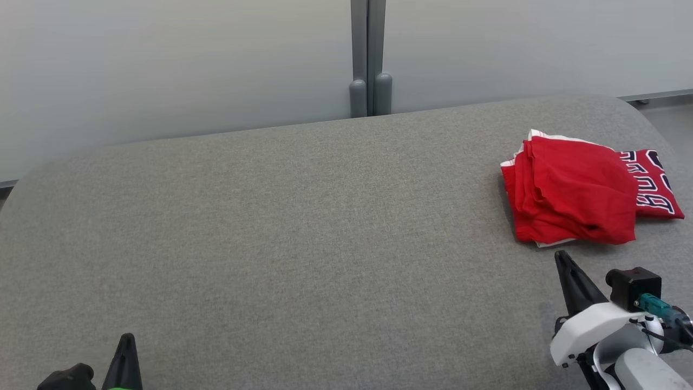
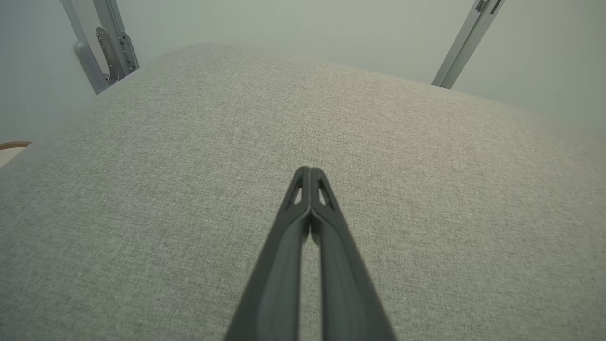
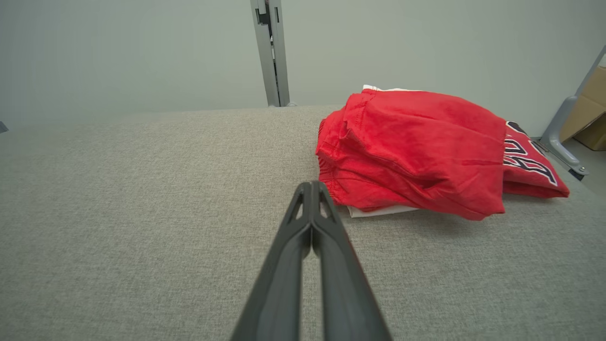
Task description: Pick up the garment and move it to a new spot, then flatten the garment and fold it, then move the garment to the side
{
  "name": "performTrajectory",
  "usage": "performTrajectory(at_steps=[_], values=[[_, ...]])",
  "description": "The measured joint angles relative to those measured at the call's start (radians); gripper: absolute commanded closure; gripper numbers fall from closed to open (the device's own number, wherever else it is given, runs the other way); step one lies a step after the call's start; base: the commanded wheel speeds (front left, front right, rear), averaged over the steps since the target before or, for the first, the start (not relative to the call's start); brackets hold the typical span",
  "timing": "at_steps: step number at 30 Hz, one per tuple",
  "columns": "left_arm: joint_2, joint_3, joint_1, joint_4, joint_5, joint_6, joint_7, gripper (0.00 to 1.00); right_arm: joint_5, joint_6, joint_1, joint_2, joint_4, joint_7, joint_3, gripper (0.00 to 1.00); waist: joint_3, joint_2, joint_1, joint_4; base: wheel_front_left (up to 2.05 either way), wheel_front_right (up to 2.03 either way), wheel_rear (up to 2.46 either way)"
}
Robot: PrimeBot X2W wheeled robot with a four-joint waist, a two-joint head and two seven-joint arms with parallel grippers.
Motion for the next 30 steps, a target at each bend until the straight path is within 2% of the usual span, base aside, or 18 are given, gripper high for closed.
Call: performTrajectory(at_steps=[30], values=[[-0.032,0.061,-0.024,0.002,-0.285,-0.063,0.102,1.00,0.323,0.061,-0.001,0.076,-0.013,0.090,-0.136,1.00,0.010,0.0000,0.0000,0.019,0.00,0.00,0.00]])
